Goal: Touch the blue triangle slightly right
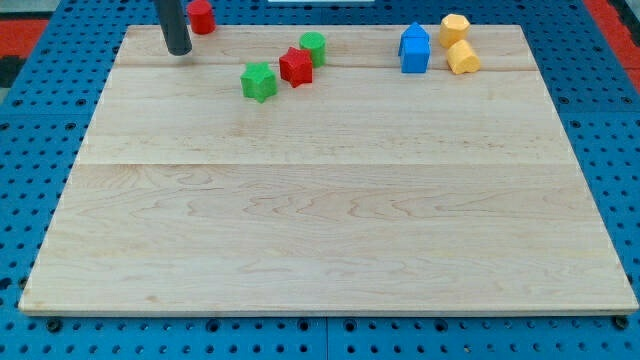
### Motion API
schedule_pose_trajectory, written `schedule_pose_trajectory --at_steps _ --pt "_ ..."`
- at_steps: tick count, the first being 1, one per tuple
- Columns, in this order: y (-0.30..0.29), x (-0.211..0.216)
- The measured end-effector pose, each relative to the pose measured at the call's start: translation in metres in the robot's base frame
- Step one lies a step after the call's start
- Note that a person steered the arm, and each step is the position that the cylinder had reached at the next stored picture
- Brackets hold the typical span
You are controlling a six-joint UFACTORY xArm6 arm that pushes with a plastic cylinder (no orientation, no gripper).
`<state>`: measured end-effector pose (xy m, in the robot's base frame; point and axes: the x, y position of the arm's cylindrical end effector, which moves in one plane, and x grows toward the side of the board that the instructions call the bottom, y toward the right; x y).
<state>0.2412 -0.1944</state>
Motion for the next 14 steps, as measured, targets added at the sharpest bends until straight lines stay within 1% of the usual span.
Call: schedule_pose_trajectory --at_steps 1,2,3,4,5,6,7,8,9,10,12,13,14 --pt "0.01 0.0" --pt "0.071 -0.009" --pt "0.132 -0.032" --pt "0.146 -0.034" --pt "0.225 -0.047" --pt "0.316 -0.05" --pt "0.331 -0.048" --pt "0.33 -0.05" --pt "0.27 -0.039" --pt "0.244 -0.015" --pt "0.254 0.081" --pt "0.358 0.078" --pt "0.481 0.067"
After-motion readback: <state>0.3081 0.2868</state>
